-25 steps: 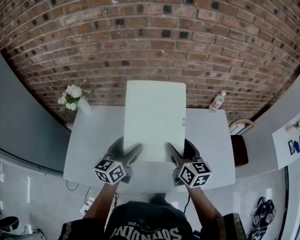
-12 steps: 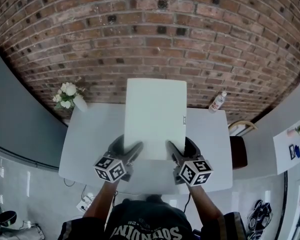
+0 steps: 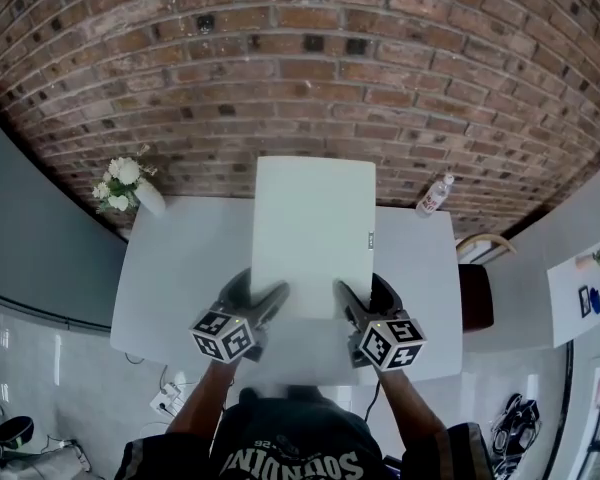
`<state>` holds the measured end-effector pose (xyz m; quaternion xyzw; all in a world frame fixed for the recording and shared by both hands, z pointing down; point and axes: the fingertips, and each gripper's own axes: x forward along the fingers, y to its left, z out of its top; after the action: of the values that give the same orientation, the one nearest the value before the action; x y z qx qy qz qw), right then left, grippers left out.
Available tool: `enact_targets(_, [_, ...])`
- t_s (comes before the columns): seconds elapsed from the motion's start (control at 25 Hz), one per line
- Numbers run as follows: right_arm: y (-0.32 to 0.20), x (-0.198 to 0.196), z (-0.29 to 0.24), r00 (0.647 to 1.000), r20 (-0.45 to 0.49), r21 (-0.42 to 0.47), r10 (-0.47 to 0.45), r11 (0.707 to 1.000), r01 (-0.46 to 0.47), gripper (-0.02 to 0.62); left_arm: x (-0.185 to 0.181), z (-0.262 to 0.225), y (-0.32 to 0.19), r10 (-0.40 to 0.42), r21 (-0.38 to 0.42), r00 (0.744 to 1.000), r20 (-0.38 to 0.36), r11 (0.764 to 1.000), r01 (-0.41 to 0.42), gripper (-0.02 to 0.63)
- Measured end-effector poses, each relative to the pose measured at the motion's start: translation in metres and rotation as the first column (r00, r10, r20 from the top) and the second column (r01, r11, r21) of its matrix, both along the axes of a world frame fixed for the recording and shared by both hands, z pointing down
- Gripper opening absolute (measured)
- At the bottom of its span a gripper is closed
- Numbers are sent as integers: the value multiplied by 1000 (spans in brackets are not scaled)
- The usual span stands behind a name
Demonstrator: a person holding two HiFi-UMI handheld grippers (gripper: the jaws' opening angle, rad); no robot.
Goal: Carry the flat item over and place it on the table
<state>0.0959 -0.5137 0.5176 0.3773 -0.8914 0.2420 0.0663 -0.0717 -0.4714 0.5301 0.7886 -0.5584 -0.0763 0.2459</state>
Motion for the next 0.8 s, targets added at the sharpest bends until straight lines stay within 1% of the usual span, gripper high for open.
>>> enact_targets(0.32, [-1, 18, 33, 999, -33, -48, 8, 999, -9, 316, 18, 34, -2, 20, -66, 1000, -10, 998, -21, 402])
enact_targets(0.52, [2, 32, 56, 999, -42, -91, 20, 996, -24, 314, 32, 57, -1, 36, -109, 999, -12, 993, -37, 402])
enact_targets(0.8, [7, 50, 83, 998, -55, -124, 28, 992, -34, 313, 51, 85, 2, 56, -154, 998, -25, 986, -60, 400])
